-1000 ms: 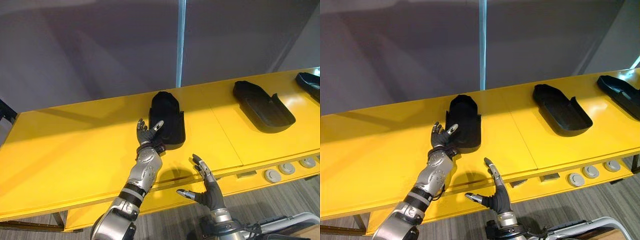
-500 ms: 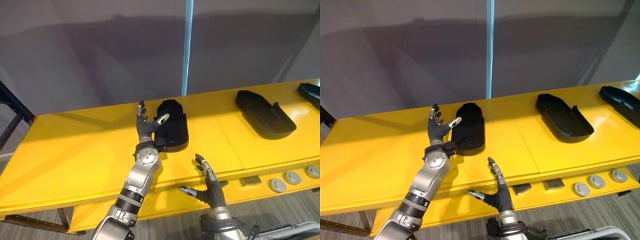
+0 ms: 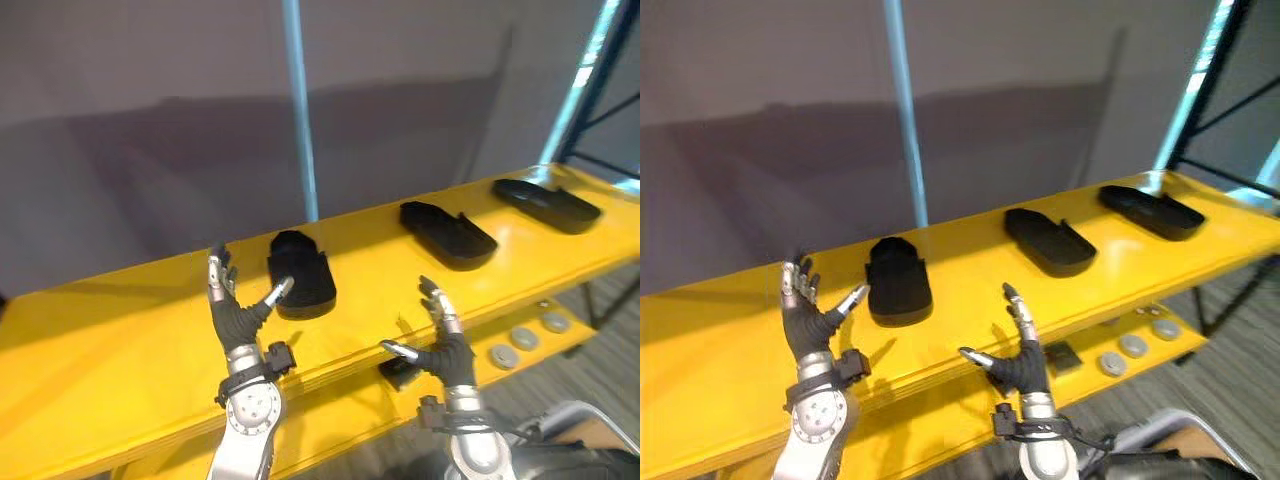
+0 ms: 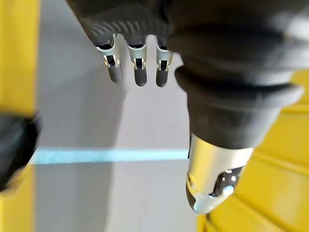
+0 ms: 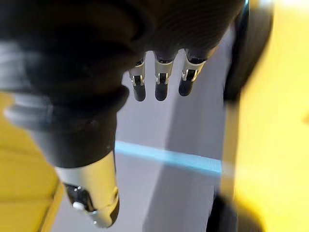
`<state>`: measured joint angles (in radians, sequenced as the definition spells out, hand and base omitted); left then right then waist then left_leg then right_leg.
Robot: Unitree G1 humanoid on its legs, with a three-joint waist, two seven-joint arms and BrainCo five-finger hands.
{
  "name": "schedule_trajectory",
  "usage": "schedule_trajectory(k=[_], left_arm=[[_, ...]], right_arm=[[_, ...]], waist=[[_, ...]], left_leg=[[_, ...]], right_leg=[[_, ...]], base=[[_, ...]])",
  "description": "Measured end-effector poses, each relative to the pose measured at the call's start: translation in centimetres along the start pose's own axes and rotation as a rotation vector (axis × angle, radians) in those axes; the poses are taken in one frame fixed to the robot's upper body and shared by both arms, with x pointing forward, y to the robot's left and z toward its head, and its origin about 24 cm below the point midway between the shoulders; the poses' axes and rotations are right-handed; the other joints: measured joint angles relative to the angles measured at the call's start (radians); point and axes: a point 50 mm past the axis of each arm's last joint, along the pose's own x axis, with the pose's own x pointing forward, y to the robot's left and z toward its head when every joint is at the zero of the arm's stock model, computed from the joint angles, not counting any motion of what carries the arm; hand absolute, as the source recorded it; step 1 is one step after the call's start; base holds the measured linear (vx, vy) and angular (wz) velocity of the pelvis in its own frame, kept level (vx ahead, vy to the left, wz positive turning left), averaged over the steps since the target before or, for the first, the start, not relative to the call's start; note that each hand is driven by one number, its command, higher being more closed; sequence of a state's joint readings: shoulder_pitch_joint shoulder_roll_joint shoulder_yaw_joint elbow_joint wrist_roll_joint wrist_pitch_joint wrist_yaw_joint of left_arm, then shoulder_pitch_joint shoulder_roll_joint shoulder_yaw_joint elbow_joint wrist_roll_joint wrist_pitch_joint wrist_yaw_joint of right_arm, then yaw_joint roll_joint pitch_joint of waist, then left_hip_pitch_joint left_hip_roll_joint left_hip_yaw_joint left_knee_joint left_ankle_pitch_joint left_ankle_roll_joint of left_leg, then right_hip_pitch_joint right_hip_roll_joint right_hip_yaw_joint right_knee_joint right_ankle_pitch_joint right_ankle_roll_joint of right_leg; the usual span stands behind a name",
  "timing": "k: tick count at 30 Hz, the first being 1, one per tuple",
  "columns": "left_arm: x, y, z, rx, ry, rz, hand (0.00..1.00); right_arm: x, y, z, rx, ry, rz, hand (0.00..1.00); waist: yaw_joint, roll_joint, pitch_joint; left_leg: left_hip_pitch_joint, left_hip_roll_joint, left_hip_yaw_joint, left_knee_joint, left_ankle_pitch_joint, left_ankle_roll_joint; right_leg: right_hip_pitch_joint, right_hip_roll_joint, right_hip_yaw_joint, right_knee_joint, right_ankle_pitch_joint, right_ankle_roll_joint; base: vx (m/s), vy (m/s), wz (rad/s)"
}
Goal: Walk over and take plastic housings, then place them on the shelf
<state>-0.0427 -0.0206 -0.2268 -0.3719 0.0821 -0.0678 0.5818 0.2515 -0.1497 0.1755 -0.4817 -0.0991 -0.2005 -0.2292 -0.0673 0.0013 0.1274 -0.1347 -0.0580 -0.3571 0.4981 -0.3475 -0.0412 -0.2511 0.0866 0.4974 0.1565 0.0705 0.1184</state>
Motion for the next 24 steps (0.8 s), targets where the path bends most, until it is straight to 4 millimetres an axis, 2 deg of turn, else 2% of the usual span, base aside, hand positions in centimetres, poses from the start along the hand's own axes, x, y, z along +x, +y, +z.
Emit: schedule_trajectory(k=[1, 2, 3, 4, 6, 8, 10, 12, 13, 14, 15, 16, 18, 19, 20, 21, 22, 24], left_arm=[[-0.1, 0.1, -0.1, 0.004, 0.005, -0.010, 0.00], [-0.1, 0.0, -0.3, 0.007, 0.012, -0.019, 0.00], [-0.1, 0.2, -1.0, 0.025, 0.029, -0.030, 0.00], [-0.1, 0.5, -1.5, 0.030, 0.055, -0.032, 0.00], [0.0, 1.1, -2.2, 0.028, 0.085, -0.014, 0.00], [0.0, 1.2, -2.5, 0.019, 0.100, -0.018, 0.00], [-0.1, 1.6, -3.4, 0.026, 0.133, -0.025, 0.00], [-0.1, 2.0, -4.1, 0.051, 0.159, -0.038, 0.00], [-0.3, 2.4, -4.9, 0.068, 0.196, -0.043, 0.00], [-0.8, 3.2, -6.1, 0.095, 0.252, -0.025, 0.00], [-1.2, 3.5, -6.8, 0.104, 0.285, -0.014, 0.00], [-2.2, 4.4, -8.4, 0.129, 0.372, 0.022, 0.00], [-3.0, 5.3, -9.8, 0.160, 0.444, 0.057, 0.00], [-3.6, 6.1, -10.9, 0.189, 0.501, 0.076, 0.00], [-3.9, 6.4, -11.4, 0.203, 0.527, 0.085, 0.00], [-4.5, 7.1, -12.0, 0.223, 0.565, 0.102, 0.00], [-4.9, 7.7, -12.3, 0.240, 0.582, 0.115, 0.00], [-5.3, 8.7, -12.5, 0.324, 0.586, 0.084, 0.00]], right_arm=[[0.0, -0.1, 0.4, 0.013, -0.017, 0.002, 0.00], [0.2, -0.2, 0.5, 0.011, -0.025, 0.000, 0.00], [0.6, -0.1, 0.1, 0.022, -0.022, -0.013, 0.00], [0.9, 0.3, -0.4, 0.042, -0.003, -0.025, 0.00], [1.1, 0.4, -1.3, 0.046, 0.027, -0.037, 0.00], [1.0, -0.2, -2.4, 0.027, 0.072, -0.064, 0.00], [1.0, -0.4, -4.1, 0.048, 0.139, -0.078, 0.00], [0.7, -0.4, -5.0, 0.080, 0.183, -0.075, 0.00], [0.4, -0.3, -5.8, 0.100, 0.224, -0.071, 0.00], [0.0, -0.3, -6.8, 0.109, 0.274, -0.063, 0.00], [-0.3, -0.2, -7.3, 0.108, 0.305, -0.060, 0.00], [-1.1, -0.2, -8.6, 0.102, 0.376, -0.049, 0.00], [-1.3, -0.2, -9.0, 0.107, 0.404, -0.045, 0.00], [-1.1, -0.3, -9.2, 0.104, 0.408, -0.045, 0.00], [-1.0, -0.5, -9.5, 0.095, 0.414, -0.046, 0.00], [-0.5, -0.6, -10.1, 0.073, 0.430, -0.046, 0.00], [0.3, -0.7, -10.7, 0.057, 0.440, -0.049, 0.00], [2.1, 0.0, -11.4, 0.054, 0.445, -0.057, 0.00]], waist=[[0.000, -0.030, -0.004], [0.000, -0.028, -0.001], [0.017, -0.022, 0.004], [0.035, -0.021, 0.004], [0.047, -0.014, 0.009], [0.048, -0.008, 0.013], [0.052, -0.009, 0.012], [0.050, -0.021, 0.009], [0.049, -0.024, 0.012], [0.047, -0.005, 0.016], [0.044, 0.005, 0.017], [0.039, 0.020, 0.018], [0.045, 0.024, 0.035], [0.044, 0.026, 0.052], [0.044, 0.028, 0.056], [0.050, 0.033, 0.062], [0.066, 0.033, 0.068], [0.091, 0.034, 0.085]], left_leg=[[-0.036, 0.003, 0.093, 0.000, 0.020, 0.036], [-0.045, 0.026, 0.140, -0.014, 0.031, 0.050], [-0.055, 0.071, 0.247, -0.043, 0.054, 0.065], [-0.043, 0.109, 0.341, -0.086, 0.080, 0.069], [-0.019, 0.146, 0.454, -0.143, 0.117, 0.073], [-0.011, 0.167, 0.525, -0.167, 0.133, 0.072], [-0.014, 0.190, 0.607, -0.198, 0.154, 0.049], [-0.021, 0.195, 0.643, -0.215, 0.167, 0.028], [-0.020, 0.196, 0.665, -0.224, 0.178, 0.011], [-0.013, 0.218, 0.681, -0.225, 0.184, -0.003], [-0.008, 0.233, 0.685, -0.225, 0.189, -0.013], [0.002, 0.285, 0.684, -0.193, 0.181, -0.031], [0.006, 0.339, 0.674, -0.124, 0.171, -0.045], [-0.020, 0.362, 0.623, -0.035, 0.171, -0.044], [-0.041, 0.364, 0.576, 0.011, 0.177, -0.038], [-0.084, 0.351, 0.482, 0.084, 0.182, -0.036], [-0.103, 0.311, 0.399, 0.096, 0.155, -0.071], [-0.109, 0.244, 0.310, 0.002, 0.148, -0.081]], right_leg=[[-0.012, -0.027, 0.042, -0.096, 0.007, -0.006], [-0.022, -0.045, -0.003, -0.140, -0.009, -0.030], [-0.072, -0.070, -0.244, -0.139, -0.015, -0.072], [-0.087, -0.082, -0.449, -0.107, -0.002, -0.092], [-0.058, -0.110, -0.589, -0.009, -0.009, -0.092], [0.005, -0.156, -0.602, 0.100, -0.057, -0.084], [0.086, -0.228, -0.653, 0.096, -0.095, -0.070], [0.126, -0.249, -0.678, 0.021, -0.093, -0.065], [0.149, -0.249, -0.704, -0.043, -0.111, -0.038], [0.163, -0.228, -0.701, -0.074, -0.096, -0.018], [0.170, -0.213, -0.699, -0.082, -0.094, -0.023], [0.196, -0.164, -0.699, -0.095, -0.091, -0.042], [0.229, -0.122, -0.697, -0.095, -0.102, -0.070], [0.255, -0.104, -0.698, -0.095, -0.110, -0.085], [0.264, -0.099, -0.698, -0.095, -0.113, -0.090], [0.273, -0.096, -0.689, -0.095, -0.115, -0.099], [0.268, -0.103, -0.667, -0.095, -0.116, -0.103], [0.249, -0.118, -0.622, -0.094, -0.115, -0.107]], base=[[-0.25, 0.300, -2.03], [-0.35, 0.334, -2.43], [-0.29, 0.266, -2.60], [-0.29, 0.297, -2.62], [-0.16, 0.184, -2.05], [-0.11, 0.014, -1.44], [-0.09, -0.104, -1.16], [-0.10, -0.185, -0.73], [-0.11, -0.328, -0.62], [-0.08, -0.287, -0.49], [-0.01, -0.252, -0.39], [0.01, -0.189, -0.26], [0.03, -0.277, -0.19], [0.02, -0.240, -0.02], [0.01, -0.166, 0.00], [-0.02, -0.054, -0.21], [-0.02, 0.018, -0.36], [-0.02, 0.117, -0.60]])
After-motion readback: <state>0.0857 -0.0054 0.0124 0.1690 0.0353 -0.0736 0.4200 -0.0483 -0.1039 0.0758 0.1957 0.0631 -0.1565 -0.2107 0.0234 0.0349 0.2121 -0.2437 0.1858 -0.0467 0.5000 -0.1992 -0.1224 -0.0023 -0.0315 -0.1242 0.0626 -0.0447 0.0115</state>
